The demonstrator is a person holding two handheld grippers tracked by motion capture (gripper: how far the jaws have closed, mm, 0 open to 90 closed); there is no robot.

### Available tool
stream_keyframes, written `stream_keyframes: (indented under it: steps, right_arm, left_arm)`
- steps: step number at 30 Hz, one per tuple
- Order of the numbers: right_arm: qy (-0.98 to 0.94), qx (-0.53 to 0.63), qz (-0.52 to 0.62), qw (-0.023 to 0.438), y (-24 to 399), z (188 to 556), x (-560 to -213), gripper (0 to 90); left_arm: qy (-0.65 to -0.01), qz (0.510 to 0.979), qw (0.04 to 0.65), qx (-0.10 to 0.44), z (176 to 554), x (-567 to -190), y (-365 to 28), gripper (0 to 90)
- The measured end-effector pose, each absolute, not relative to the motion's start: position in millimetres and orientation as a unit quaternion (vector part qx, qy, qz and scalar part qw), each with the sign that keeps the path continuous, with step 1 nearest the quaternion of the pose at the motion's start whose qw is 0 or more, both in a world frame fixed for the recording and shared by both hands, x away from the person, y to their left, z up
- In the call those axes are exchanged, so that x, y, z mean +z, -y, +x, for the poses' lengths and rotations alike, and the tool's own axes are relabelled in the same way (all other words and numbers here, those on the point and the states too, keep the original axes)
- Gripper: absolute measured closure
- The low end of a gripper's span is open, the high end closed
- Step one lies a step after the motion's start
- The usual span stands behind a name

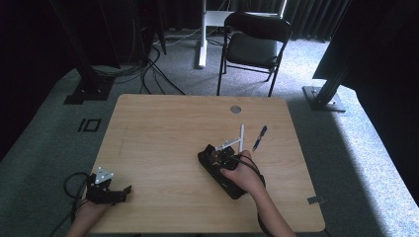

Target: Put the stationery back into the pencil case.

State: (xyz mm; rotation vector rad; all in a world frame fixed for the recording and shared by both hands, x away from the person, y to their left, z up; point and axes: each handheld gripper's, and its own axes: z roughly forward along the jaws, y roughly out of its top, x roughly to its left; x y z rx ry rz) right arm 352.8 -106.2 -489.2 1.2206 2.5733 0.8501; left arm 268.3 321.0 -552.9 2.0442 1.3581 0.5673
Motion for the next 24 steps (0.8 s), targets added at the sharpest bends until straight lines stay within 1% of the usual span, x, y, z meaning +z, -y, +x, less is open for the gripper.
stream_keyframes:
  steps: [7, 11, 24]
  right_arm:
    - [-0.86, 0.287, 0.415, 0.082, 107, 355, -491, 65.0]
    - [-0.859, 0.29, 0.413, 0.084, 107, 354, -490, 65.0]
    - [-0.847, 0.323, 0.41, 0.099, 119, 347, -470, 65.2]
  left_arm:
    - [-0.513, 0.772, 0.306, 0.214, 268, -553, -321, 0.6]
    - [-0.513, 0.772, 0.306, 0.214, 268, -553, -321, 0.6]
    - [-0.513, 0.772, 0.306, 0.214, 268, -553, -321, 0.6]
